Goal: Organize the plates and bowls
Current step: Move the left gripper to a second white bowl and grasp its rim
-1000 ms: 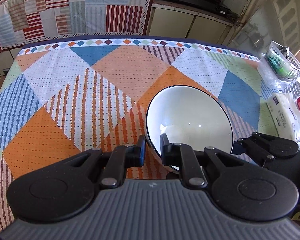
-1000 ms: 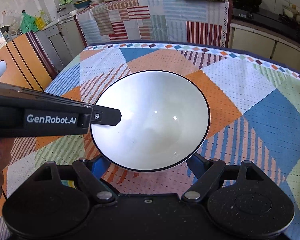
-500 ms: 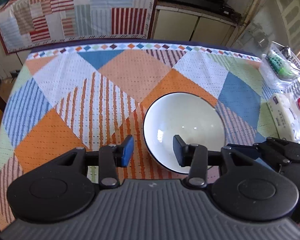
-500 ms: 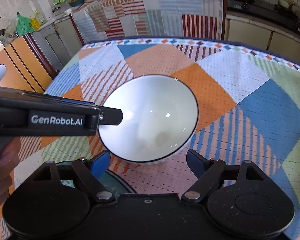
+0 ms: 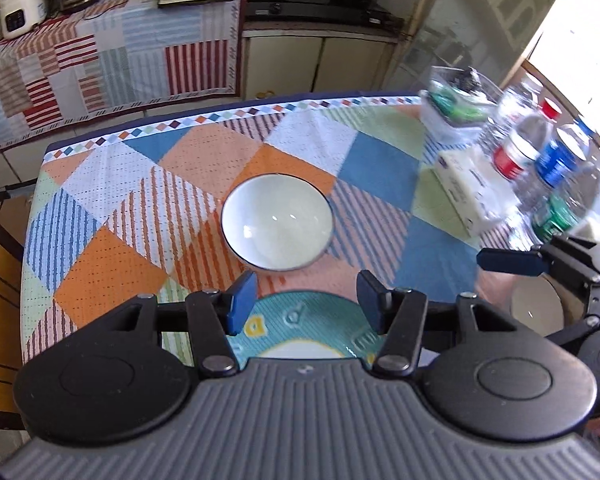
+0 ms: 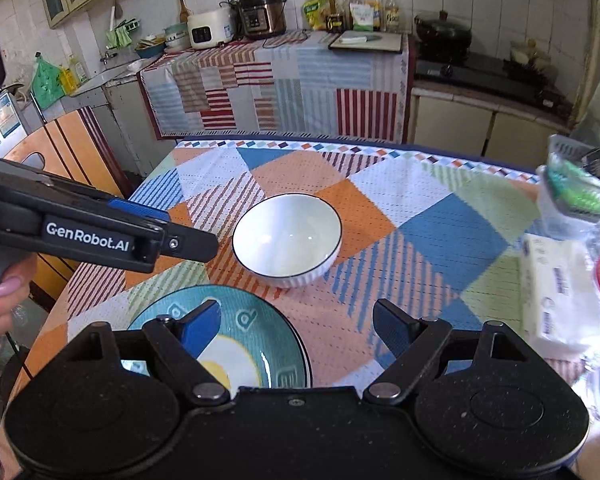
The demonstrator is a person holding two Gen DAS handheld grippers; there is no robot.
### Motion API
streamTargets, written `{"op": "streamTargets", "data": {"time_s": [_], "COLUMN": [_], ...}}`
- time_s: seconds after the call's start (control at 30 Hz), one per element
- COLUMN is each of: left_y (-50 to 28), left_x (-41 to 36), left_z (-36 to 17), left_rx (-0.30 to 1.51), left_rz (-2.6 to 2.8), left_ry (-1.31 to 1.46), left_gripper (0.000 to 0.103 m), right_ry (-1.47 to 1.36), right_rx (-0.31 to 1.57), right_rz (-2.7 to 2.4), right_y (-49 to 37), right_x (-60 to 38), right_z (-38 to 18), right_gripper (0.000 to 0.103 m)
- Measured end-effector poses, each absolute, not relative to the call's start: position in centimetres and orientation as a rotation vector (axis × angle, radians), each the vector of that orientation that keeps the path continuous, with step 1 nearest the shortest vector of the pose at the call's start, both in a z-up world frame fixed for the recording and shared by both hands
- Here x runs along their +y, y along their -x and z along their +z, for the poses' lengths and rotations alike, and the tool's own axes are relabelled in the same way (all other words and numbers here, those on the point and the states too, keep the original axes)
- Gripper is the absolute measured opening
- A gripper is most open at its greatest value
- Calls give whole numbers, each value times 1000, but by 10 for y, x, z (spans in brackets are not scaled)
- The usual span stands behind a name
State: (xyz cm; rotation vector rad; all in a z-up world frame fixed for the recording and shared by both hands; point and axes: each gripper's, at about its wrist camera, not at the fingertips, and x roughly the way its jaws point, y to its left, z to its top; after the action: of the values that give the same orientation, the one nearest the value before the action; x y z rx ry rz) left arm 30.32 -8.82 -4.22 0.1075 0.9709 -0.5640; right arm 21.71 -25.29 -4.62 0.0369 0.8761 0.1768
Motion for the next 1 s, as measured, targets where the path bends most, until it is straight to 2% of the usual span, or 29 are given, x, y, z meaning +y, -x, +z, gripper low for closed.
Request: {"op": "streamTargets", "data": {"time_s": [0.33, 0.47, 0.67, 1.0], "left_y": [-229, -206, -182, -159], "left_x": [-99, -107, -114, -120], "left_z": [-32, -40, -60, -93], "left_rx": [1001, 1024, 1068, 1103], "left_rz": [-686, -729, -757, -775], "left_ry": [-292, -321, -341, -332], "left_gripper": [54, 55, 63, 63], "right_ry": [59, 38, -16, 66], "right_rx": [841, 867, 933, 990], "right_rz": [70, 8, -23, -12], "right_y": [-114, -86, -57, -39], "right_x": [-259, -268, -276, -263], "right_z": [-32, -41, -61, -100], "right_gripper": [89, 90, 91, 91]}}
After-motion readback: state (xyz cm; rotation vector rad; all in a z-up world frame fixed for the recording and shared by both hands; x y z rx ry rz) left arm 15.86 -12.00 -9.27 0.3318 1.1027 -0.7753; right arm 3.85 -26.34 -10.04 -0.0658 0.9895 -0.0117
